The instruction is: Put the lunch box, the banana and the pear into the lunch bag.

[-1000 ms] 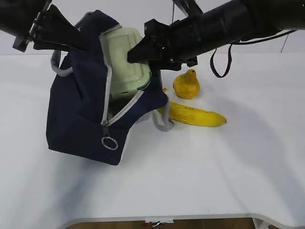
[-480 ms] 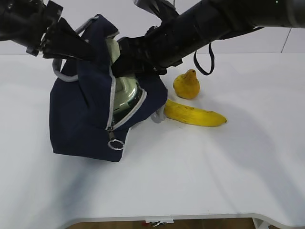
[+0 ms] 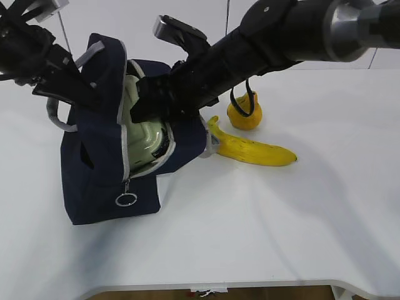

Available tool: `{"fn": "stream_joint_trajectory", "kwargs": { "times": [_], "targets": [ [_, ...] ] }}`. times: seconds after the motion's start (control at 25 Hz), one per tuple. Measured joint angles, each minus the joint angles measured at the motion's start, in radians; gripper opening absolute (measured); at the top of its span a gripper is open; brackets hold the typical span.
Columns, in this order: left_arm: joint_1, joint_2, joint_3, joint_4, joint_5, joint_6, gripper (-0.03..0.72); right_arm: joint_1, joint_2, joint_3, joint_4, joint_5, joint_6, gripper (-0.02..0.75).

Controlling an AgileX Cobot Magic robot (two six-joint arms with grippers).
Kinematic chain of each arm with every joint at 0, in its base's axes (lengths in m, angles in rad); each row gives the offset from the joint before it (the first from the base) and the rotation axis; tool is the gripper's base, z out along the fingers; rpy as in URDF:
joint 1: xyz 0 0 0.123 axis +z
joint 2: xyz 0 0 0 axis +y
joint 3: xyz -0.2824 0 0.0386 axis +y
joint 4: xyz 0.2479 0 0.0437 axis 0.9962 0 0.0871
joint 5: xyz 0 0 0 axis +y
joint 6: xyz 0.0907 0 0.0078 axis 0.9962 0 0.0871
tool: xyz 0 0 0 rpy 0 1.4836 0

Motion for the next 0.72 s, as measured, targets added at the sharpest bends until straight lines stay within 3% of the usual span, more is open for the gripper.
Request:
{"fn": "stream_joint_trajectory", "kwargs": {
  "times": [0.16,0.72],
  "targets": [
    [0.0,0.0,0.0,0.046,-0.013,0.001,0.017,0.019,0.05,-0.056,-0.018,-0.007,0.0,0.386],
    [0.0,0.046,-0.002,0.049,-0.015,0.001,0.017,0.038,0.129,-0.105,-0.116,-0.012,0.066,0.397]
  ]
}}
